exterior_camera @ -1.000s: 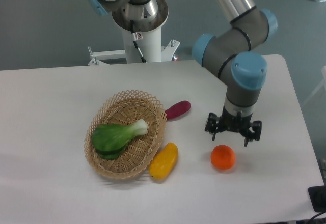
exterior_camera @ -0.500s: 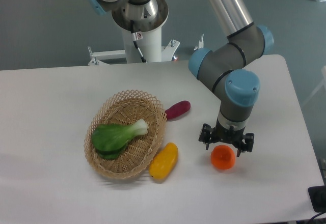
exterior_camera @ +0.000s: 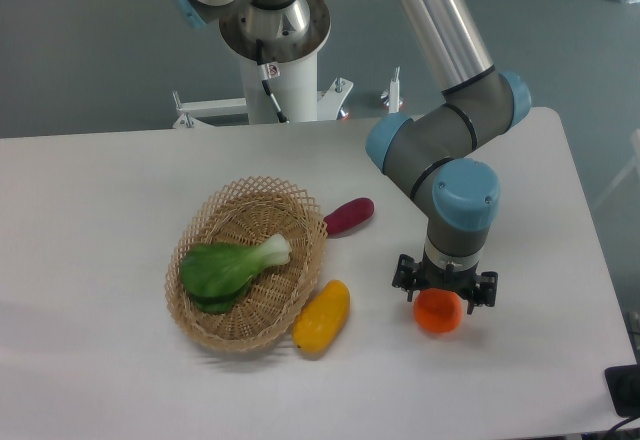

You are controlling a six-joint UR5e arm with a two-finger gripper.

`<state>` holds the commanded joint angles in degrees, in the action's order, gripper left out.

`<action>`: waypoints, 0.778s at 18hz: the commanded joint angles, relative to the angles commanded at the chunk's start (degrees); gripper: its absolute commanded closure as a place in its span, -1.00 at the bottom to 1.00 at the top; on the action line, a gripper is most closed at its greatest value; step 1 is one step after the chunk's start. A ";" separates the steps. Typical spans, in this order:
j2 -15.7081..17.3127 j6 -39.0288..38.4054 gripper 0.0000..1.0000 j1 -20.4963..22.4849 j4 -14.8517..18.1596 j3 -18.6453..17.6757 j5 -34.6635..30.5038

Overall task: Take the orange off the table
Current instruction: 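Lower the gripper around the orange and close the fingers on it, then lift the grasped orange up off the table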

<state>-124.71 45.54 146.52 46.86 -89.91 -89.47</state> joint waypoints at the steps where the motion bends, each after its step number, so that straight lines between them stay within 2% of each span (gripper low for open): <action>1: -0.26 -0.01 -1.00 0.00 -0.44 0.00 -0.17; 9: -0.71 -0.01 -0.98 -0.27 -0.98 -0.26 -1.14; 14: -0.44 0.08 -0.42 -0.27 -0.89 -0.26 -1.14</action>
<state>-125.16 45.62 146.25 45.97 -90.18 -90.62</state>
